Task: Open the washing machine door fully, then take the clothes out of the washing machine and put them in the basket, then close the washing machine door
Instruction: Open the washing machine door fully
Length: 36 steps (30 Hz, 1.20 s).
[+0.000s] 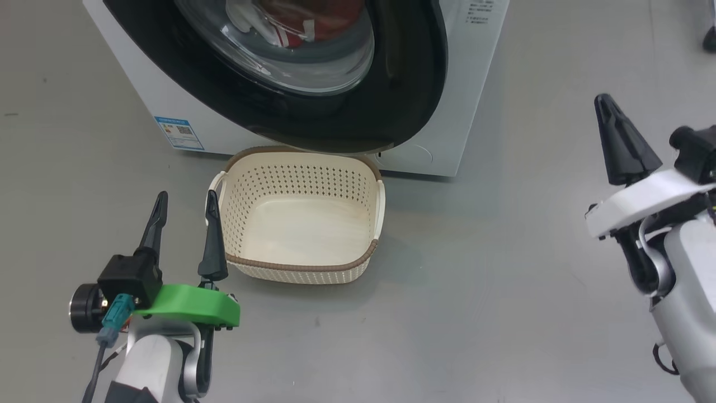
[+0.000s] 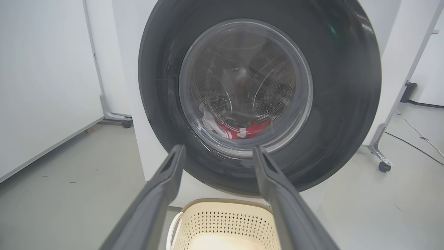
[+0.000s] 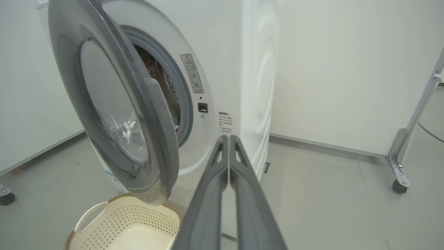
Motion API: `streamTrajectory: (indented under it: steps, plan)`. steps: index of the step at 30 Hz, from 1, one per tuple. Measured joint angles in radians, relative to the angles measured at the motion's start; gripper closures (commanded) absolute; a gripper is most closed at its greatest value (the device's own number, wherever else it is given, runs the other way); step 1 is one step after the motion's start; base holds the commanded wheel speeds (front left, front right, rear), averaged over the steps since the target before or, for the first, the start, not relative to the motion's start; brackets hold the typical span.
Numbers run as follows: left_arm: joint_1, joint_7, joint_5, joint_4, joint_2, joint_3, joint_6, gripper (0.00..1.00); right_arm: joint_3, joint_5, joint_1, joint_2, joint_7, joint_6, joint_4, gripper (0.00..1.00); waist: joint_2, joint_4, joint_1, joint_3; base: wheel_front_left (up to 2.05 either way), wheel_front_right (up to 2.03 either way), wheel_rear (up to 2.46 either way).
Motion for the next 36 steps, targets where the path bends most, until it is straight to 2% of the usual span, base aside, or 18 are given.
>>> streamTrajectory:
  steps: [1, 5, 16, 28, 36]
  plan:
    - [0.004, 0.0, 0.0, 0.0, 0.0, 0.003, 0.0, 0.0, -0.001, -0.001, 0.017, 0.004, -0.015, -0.011, 0.001, 0.0, 0.0, -0.003, 0.0, -0.006, 0.0, 0.0, 0.0]
    - [0.028, 0.0, 0.002, 0.002, 0.0, 0.021, 0.0, 0.0, -0.011, 0.001, 0.078, 0.038, -0.067, -0.036, 0.002, 0.0, 0.0, -0.017, 0.0, -0.029, 0.0, 0.0, 0.0]
    - [0.072, 0.0, 0.003, 0.006, 0.002, 0.029, -0.009, 0.0, -0.028, 0.001, 0.208, 0.081, -0.073, -0.087, -0.01, 0.0, 0.0, -0.05, 0.0, -0.074, 0.0, 0.0, 0.0]
    - [0.083, 0.0, 0.003, 0.011, 0.002, 0.026, -0.023, 0.0, -0.043, -0.011, 0.27, 0.09, -0.077, -0.105, -0.053, 0.0, 0.0, -0.049, 0.0, -0.078, 0.0, 0.0, 0.0]
    - [0.083, 0.0, 0.0, 0.011, 0.002, 0.024, -0.026, 0.0, -0.055, -0.027, 0.287, 0.09, -0.08, -0.106, -0.083, 0.0, 0.0, -0.037, 0.0, -0.074, 0.0, 0.0, 0.0]
